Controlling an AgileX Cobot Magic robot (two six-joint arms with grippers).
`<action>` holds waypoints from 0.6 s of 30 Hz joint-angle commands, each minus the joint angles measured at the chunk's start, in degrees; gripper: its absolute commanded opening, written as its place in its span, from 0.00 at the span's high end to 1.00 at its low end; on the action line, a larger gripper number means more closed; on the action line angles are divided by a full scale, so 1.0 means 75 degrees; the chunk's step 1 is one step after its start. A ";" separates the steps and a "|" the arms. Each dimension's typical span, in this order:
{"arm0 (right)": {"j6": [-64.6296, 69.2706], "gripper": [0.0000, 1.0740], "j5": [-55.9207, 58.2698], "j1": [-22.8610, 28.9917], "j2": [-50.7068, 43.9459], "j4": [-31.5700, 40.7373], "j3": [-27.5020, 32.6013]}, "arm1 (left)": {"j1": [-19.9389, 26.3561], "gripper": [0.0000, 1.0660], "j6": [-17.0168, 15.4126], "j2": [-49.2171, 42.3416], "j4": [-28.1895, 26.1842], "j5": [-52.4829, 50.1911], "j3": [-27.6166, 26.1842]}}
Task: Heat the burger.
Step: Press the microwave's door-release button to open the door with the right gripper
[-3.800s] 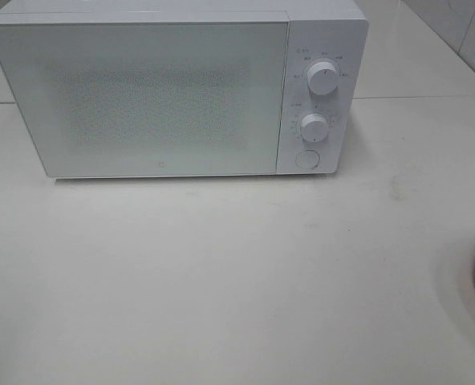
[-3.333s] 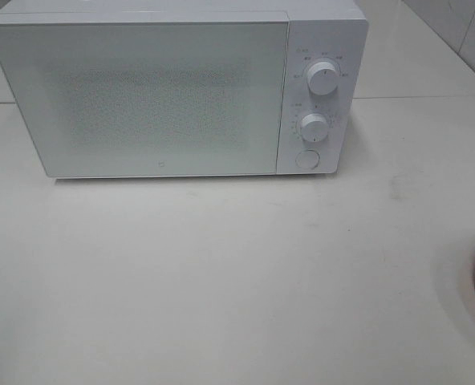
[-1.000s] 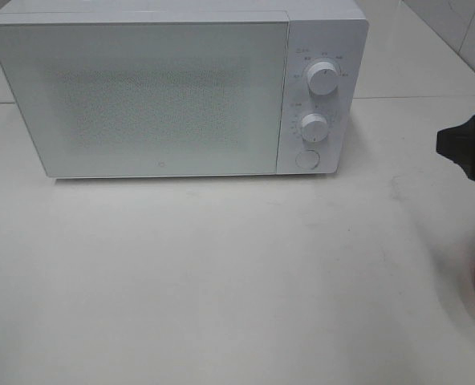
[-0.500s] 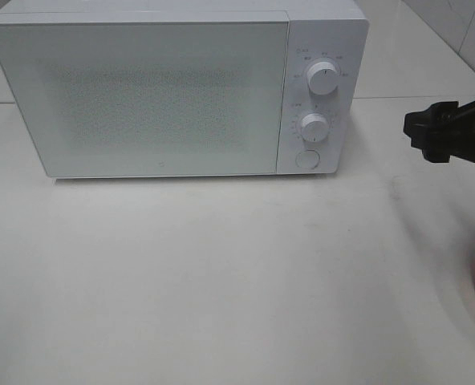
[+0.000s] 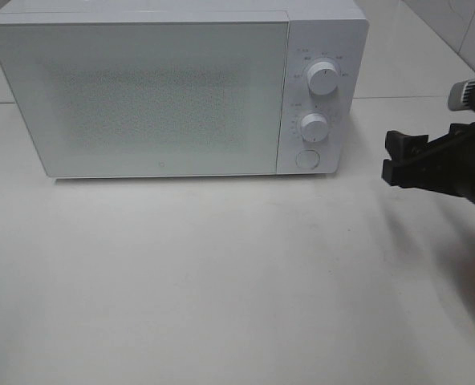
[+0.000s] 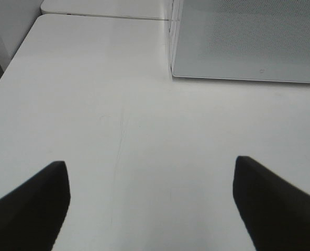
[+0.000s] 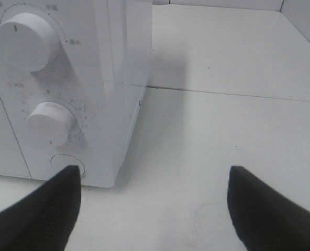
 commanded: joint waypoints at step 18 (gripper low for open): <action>-0.0481 0.30 -0.2376 0.3277 0.1665 0.3797 -0.0222 | -0.0038 0.27 0.0000 -0.0183 -0.0069 -0.0107 0.0008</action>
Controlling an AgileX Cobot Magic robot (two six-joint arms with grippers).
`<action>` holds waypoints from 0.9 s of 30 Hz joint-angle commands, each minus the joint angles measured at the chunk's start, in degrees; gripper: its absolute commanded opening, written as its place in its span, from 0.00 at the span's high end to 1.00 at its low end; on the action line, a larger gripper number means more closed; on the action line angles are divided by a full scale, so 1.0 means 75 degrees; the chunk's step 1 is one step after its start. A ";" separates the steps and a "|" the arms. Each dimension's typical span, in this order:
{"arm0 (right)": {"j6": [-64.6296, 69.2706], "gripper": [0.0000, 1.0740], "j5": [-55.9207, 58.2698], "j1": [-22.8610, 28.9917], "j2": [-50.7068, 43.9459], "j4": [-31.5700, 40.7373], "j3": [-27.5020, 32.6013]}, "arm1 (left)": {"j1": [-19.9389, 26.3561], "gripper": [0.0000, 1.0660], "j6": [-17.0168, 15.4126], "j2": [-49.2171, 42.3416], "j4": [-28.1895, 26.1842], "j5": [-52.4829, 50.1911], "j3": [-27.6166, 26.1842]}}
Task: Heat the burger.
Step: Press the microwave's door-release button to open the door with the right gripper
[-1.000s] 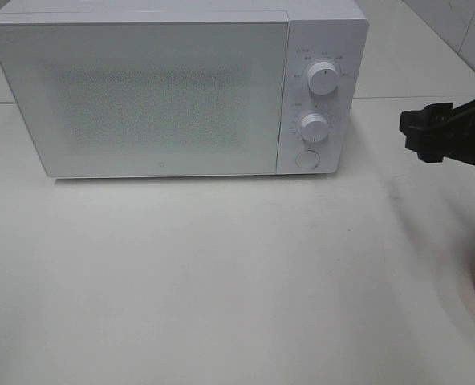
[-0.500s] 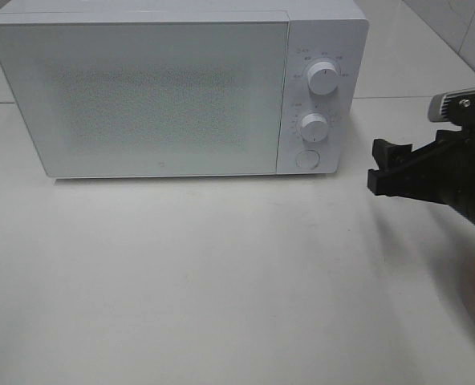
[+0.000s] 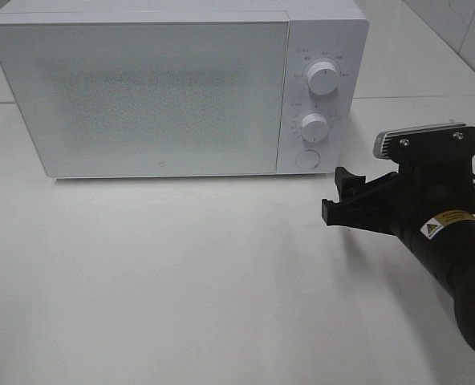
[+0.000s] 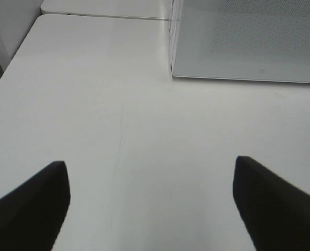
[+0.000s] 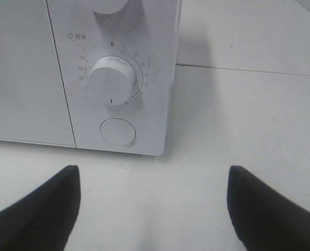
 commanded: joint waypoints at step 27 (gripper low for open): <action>1.0107 0.71 0.0634 0.0634 -0.0008 0.0871 -0.0413 | -0.0038 0.27 0.0000 -0.0183 -0.0069 -0.0107 0.0008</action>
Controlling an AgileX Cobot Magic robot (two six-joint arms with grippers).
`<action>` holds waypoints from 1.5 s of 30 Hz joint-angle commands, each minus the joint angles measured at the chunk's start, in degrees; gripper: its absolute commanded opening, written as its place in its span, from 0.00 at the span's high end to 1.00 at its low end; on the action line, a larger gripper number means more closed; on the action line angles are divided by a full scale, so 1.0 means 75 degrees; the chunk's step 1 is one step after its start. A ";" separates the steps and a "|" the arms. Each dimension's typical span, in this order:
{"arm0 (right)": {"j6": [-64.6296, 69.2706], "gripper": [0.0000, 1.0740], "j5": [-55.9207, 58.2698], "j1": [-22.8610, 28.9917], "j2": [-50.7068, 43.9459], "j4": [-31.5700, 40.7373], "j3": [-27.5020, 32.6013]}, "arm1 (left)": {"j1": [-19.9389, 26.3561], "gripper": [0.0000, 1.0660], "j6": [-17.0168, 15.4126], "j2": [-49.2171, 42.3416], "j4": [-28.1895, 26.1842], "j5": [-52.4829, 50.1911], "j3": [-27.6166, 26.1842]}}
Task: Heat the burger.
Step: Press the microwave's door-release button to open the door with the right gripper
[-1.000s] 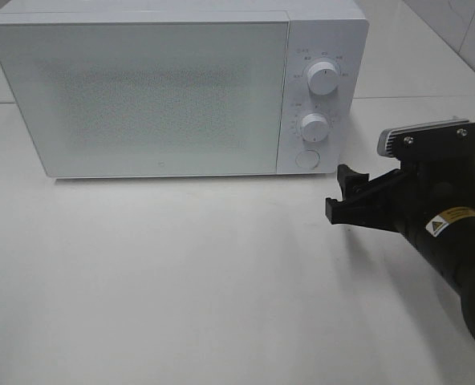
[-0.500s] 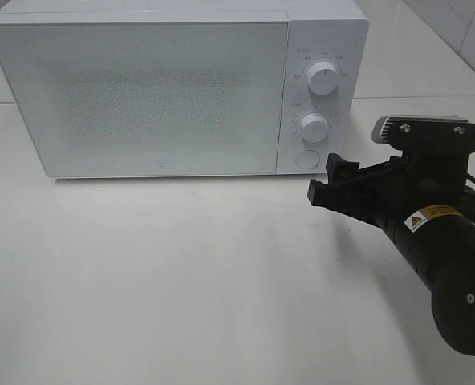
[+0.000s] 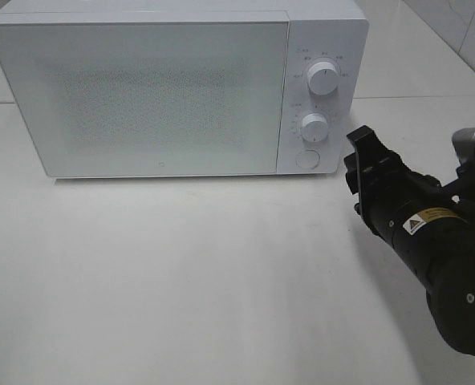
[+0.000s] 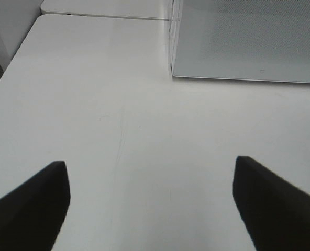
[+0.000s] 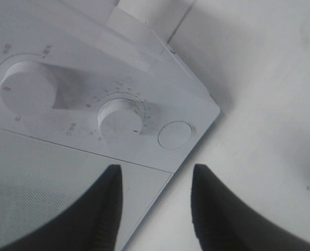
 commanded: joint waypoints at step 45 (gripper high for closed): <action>0.3262 1.00 0.1169 -0.1329 0.2345 -0.1131 -0.2674 | -0.0038 0.27 0.0000 -0.0183 -0.0069 -0.0107 0.0008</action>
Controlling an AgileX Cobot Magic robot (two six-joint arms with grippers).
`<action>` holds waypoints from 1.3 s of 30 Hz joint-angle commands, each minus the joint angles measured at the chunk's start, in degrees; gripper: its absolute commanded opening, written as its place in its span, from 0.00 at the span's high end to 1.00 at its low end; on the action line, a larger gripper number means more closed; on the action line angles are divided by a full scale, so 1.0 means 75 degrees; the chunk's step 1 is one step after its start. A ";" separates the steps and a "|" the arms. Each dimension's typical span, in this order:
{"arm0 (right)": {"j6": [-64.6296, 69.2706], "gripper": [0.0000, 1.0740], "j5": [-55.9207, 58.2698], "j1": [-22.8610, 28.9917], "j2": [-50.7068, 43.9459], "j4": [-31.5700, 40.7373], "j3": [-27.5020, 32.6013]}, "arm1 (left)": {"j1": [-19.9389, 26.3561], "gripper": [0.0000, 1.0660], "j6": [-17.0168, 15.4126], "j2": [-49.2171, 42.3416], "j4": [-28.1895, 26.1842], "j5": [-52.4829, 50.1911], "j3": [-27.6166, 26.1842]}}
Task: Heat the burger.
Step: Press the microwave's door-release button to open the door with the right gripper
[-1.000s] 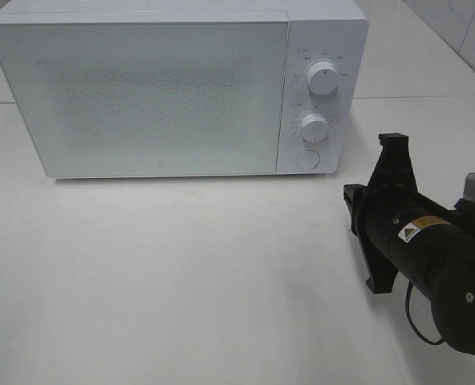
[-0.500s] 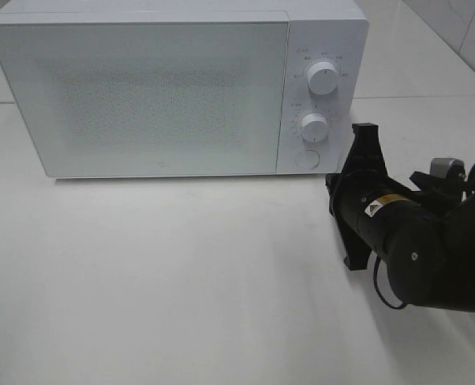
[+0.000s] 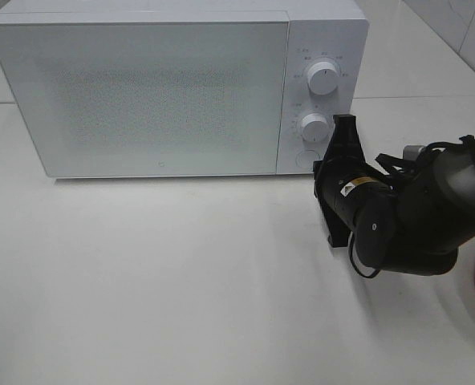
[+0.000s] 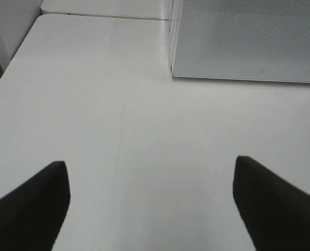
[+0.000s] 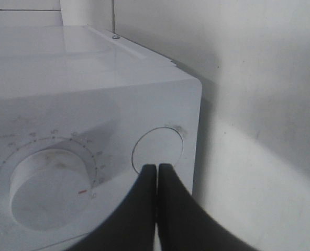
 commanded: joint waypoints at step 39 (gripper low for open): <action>-0.1192 1.00 -0.0053 -0.0405 0.1070 0.0665 -0.2208 | -0.0038 0.27 0.0000 -0.0183 -0.0069 -0.0107 0.0008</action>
